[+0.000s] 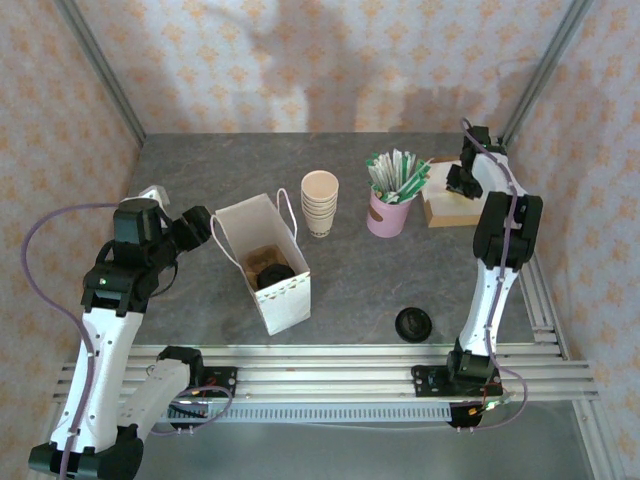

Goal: Pack the takeout coffee

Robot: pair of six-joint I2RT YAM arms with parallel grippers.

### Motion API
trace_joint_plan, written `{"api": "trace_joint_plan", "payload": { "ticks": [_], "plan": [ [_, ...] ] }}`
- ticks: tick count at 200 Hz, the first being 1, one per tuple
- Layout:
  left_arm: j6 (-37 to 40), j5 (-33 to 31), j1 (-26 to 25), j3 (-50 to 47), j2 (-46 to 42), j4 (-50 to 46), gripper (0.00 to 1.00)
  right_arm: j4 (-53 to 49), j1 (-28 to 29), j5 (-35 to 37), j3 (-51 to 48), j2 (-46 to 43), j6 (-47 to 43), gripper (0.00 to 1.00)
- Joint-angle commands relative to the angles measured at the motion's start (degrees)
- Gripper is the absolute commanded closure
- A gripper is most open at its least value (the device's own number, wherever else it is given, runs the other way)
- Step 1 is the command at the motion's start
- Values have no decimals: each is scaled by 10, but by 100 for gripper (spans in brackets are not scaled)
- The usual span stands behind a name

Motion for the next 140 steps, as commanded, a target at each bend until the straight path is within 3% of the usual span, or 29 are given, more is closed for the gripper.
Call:
{"api": "trace_joint_plan", "payload": {
  "ticks": [1, 49, 119, 140],
  "plan": [
    [16, -17, -6, -4, -1, -4, 27, -16, -4, 17, 9, 14, -3, 75],
    [15, -19, -5, -5, -1, -5, 27, -16, -4, 17, 12, 12, -1, 93],
    [12, -13, -5, -1, -1, 1, 27, -6, -3, 15, -4, -57, 3, 89],
    [9, -10, -5, -2, -1, 2, 27, 5, -4, 12, -12, -70, 6, 97]
  ]
}}
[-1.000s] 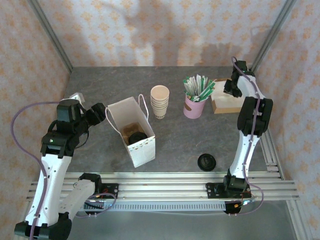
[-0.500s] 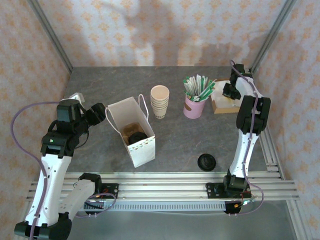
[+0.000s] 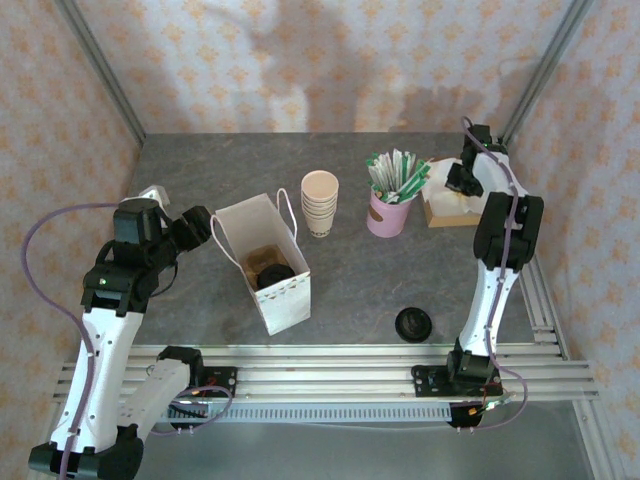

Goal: Pack the takeout coffee

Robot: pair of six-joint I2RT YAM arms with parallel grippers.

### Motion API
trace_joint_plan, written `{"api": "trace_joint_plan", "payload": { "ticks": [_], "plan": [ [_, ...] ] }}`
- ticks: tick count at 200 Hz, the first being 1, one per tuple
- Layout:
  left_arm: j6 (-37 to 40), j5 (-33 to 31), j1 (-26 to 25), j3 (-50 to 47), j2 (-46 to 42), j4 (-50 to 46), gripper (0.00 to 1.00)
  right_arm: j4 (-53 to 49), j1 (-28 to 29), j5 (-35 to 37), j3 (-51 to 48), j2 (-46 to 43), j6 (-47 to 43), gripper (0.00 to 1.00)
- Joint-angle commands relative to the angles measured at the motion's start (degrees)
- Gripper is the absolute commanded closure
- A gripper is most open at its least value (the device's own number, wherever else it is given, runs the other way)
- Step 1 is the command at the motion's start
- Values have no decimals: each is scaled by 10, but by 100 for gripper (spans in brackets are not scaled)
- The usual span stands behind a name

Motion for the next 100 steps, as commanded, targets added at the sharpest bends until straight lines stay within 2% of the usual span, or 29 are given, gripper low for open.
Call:
{"api": "trace_joint_plan", "payload": {
  "ticks": [1, 12, 60, 100],
  "plan": [
    [10, -10, -5, -2, -1, 2, 27, 6, -4, 10, -10, -52, 3, 97],
    [8, -9, -5, -2, -1, 2, 27, 7, -4, 8, -12, -51, 4, 100],
    [13, -14, -5, -1, -4, -1, 27, 11, -4, 6, -24, -63, 10, 100],
    [18, -18, -6, 0, -4, -3, 27, 15, -3, 12, -30, -130, 16, 100]
  ]
}}
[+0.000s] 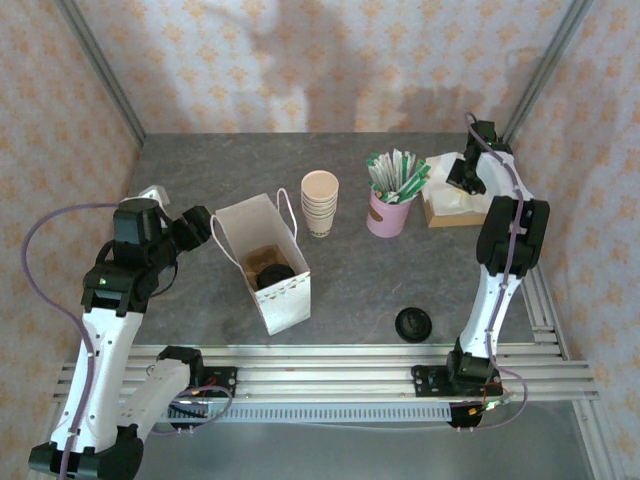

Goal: Pack the takeout coffee

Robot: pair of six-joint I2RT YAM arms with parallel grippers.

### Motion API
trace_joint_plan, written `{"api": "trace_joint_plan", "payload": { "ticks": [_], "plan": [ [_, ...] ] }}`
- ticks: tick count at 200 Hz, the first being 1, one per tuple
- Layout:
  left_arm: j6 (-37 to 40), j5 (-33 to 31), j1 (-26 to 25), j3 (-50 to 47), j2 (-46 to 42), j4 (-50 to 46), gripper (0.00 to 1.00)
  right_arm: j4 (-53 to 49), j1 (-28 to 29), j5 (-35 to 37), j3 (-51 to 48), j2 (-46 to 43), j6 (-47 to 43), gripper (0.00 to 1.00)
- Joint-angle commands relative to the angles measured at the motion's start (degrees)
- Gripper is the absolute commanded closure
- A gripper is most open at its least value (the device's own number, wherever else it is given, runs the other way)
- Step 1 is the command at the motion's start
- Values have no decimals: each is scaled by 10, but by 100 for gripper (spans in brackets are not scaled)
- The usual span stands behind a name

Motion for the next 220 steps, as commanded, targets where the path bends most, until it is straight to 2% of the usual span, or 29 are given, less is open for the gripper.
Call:
{"api": "trace_joint_plan", "payload": {
  "ticks": [1, 51, 91, 116, 161, 198, 220],
  "plan": [
    [18, -19, -5, 1, -4, -3, 27, 7, -4, 14, 0, -84, 11, 100],
    [7, -39, -5, 11, -9, -5, 27, 7, 2, -22, -36, -239, 33, 100],
    [-5, -43, -5, 14, -7, -11, 27, 2, 56, -77, -71, -372, 41, 100],
    [-33, -39, -5, 9, -6, -5, 26, 21, 146, -86, -80, -449, 60, 100],
    [-56, -25, -5, 8, -5, -2, 27, 108, 376, -85, -59, -503, 98, 100],
    [-66, -19, -5, 11, -10, -14, 28, 196, 524, -133, -26, -476, 145, 100],
    [-75, -21, -5, 4, -16, -13, 29, 278, 586, -196, -16, -436, 195, 100]
  ]
}}
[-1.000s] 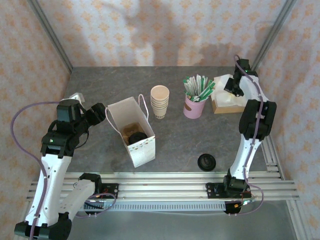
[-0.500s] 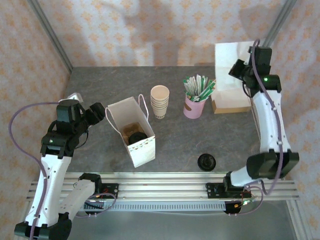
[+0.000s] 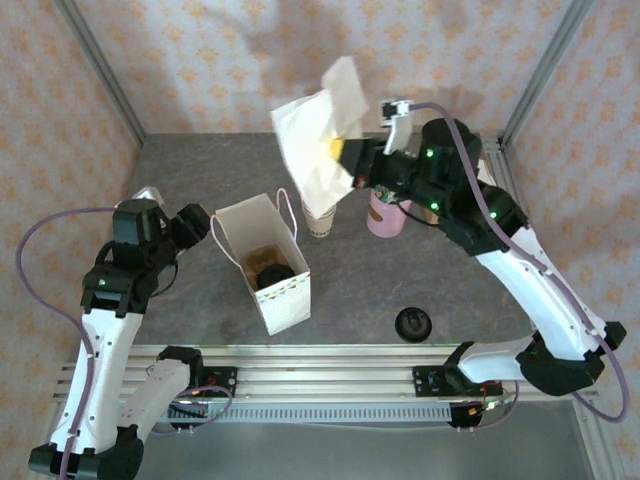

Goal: Pack the takeout coffee

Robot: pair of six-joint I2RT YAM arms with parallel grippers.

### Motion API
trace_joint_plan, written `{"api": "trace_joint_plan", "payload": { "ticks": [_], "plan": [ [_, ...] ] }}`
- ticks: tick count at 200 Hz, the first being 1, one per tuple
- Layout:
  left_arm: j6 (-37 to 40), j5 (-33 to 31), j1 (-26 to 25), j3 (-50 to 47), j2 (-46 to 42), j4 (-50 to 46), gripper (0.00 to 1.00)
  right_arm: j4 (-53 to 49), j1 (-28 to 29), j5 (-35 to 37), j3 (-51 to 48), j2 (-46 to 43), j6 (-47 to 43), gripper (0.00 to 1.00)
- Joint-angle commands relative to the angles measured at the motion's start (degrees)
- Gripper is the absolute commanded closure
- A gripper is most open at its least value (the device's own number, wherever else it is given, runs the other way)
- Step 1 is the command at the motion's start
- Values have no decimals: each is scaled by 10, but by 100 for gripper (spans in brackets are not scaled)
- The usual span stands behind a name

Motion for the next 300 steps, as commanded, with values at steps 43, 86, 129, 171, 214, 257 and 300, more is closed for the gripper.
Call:
{"api": "trace_joint_plan", "payload": {
  "ticks": [43, 86, 129, 171, 214, 257, 300],
  "plan": [
    [-19, 7, -5, 6, -19, -18, 30, 209, 119, -93, 27, 99, 160, 100],
    [-16, 7, -4, 11, -18, -19, 30, 270, 121, -128, -34, 126, 268, 100],
    [-16, 7, -5, 12, -18, -20, 31, 252, 122, -109, -88, 127, 278, 100],
    [-14, 4, -5, 7, -21, -20, 31, 133, 119, -27, -109, 108, 214, 100],
    [-16, 10, -5, 3, -22, -17, 32, 195, 89, -72, -181, 101, 281, 100],
    [-15, 10, -5, 0, -23, -14, 34, 121, 88, -23, -174, 95, 236, 100],
    [-19, 14, -4, -2, -21, -9, 34, -3, 99, 31, -137, 115, 160, 100]
  ]
}}
